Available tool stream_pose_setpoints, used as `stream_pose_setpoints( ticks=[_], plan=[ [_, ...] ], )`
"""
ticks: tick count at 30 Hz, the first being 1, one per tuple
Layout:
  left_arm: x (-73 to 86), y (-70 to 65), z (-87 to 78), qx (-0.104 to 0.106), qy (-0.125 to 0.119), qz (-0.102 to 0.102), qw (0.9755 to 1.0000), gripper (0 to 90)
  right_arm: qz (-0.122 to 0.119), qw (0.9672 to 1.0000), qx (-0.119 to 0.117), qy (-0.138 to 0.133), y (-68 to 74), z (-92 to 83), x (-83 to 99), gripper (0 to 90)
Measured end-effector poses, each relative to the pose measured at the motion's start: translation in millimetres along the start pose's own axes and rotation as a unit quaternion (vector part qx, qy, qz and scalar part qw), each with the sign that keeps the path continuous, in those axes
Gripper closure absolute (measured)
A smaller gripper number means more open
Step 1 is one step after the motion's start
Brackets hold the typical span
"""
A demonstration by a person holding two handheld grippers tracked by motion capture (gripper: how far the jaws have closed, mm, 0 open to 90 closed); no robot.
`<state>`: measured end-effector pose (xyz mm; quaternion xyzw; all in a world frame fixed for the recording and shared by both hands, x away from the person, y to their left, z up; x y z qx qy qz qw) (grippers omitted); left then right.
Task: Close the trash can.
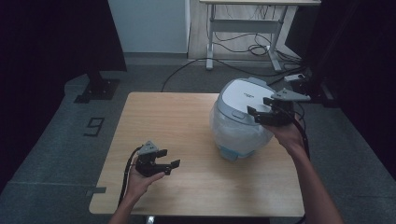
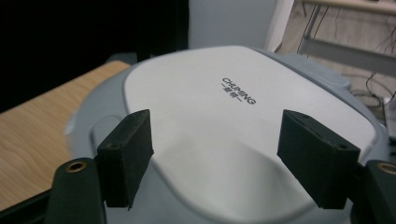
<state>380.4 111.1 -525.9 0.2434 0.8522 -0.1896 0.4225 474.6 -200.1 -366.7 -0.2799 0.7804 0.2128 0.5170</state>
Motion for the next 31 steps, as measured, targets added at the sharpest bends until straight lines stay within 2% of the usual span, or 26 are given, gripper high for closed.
stream_pose_setpoints(
  ticks=[2, 4, 9, 12, 19, 24, 27, 31],
  plan=[
    [2.5, 0.5, 0.7, -0.002, 0.001, 0.0, 1.0, 23.6, -0.001, 0.9997, -0.006, -0.023, 6.1, -14.7, 5.2, 24.8],
    [5.2, 0.9, 1.3, -0.002, 0.004, -0.001, 1.0, 23.7, 0.004, 0.9993, -0.011, -0.034, 9.6, -25.4, 12.3, 24.7],
    [10.5, 1.3, 2.7, -0.007, 0.005, 0.0, 1.0, 24.1, 0.014, 0.9984, -0.018, -0.052, 16.0, -51.1, 38.8, 23.9],
    [15.0, 1.2, 4.6, -0.01, 0.006, 0.003, 0.9999, 24.1, 0.019, 0.9985, -0.024, -0.046, 20.9, -60.5, 67.6, 23.1],
    [27.8, 3.6, 12.3, -0.019, 0.019, 0.011, 0.9996, 24.2, 0.057, 0.9976, -0.018, -0.034, 17.9, -69.5, 138.6, 22.9],
    [30.8, 5.1, 14.6, -0.025, 0.02, 0.014, 0.9994, 24.2, 0.078, 0.9966, -0.014, -0.026, 14.6, -68.8, 176.9, 22.9],
    [30.5, 6.9, 14.6, -0.028, 0.017, 0.011, 0.9994, 24.2, 0.079, 0.9967, -0.013, -0.011, 12.4, -66.0, 188.4, 22.2],
    [30.4, 9.1, 13.9, -0.03, 0.014, 0.008, 0.9994, 24.2, 0.076, 0.9969, -0.011, -0.017, 12.3, -66.6, 186.7, 22.2]
  ],
)
Point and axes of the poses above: each handheld gripper's, and its own axes: z roughly forward along the jaws, x roughly out of its underside, y roughly to its left, the point moved 10 cm from there along z, roughly forward along the jaws, and after that the axes turned 11 degrees about -x, right-handed, at the moved point
